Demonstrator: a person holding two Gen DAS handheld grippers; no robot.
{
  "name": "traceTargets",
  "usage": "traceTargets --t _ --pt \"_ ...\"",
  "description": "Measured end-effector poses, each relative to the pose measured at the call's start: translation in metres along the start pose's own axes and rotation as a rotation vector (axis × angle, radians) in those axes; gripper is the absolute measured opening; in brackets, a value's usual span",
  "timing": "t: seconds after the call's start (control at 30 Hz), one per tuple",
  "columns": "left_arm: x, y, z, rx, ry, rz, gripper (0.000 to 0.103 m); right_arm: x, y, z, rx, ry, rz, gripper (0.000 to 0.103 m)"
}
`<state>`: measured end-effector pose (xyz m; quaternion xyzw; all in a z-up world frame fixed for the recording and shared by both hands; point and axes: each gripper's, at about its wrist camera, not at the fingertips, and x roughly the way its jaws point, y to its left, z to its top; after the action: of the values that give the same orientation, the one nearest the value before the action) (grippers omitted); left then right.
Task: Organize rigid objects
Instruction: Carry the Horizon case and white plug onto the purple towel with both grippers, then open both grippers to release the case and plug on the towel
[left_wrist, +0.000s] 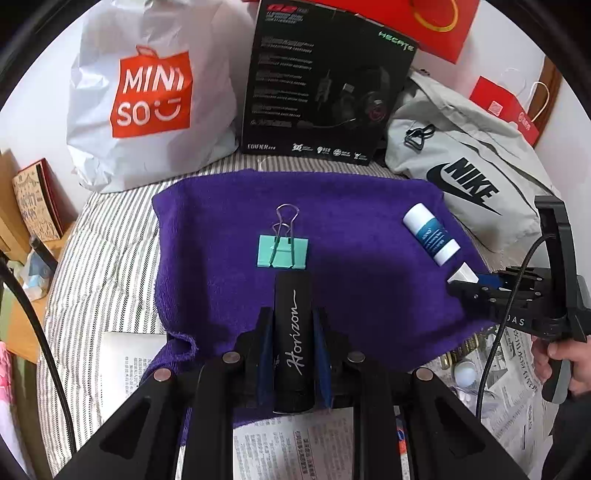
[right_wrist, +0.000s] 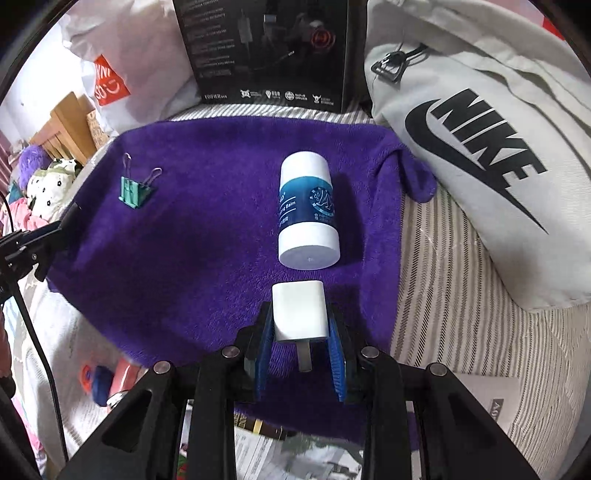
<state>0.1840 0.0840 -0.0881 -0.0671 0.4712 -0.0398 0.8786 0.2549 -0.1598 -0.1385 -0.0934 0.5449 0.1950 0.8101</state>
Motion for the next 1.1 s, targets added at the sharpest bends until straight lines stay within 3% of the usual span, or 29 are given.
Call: traceTargets --t 0.6,1.0,1.1 --pt "0.046 0.017 0.016 -0.019 0.065 0.036 0.021 0.005 0.006 0.008 -0.039 -0.026 -0.012 0.029" --pt "0.048 0.013 0.014 0.021 0.062 0.073 0.021 -0.007 0.007 0.003 -0.045 -0.005 0.014 0.048" --pt "0.046 0.013 0.013 0.013 0.060 0.053 0.029 -0.017 0.003 0.000 -0.023 -0.016 0.022 0.050"
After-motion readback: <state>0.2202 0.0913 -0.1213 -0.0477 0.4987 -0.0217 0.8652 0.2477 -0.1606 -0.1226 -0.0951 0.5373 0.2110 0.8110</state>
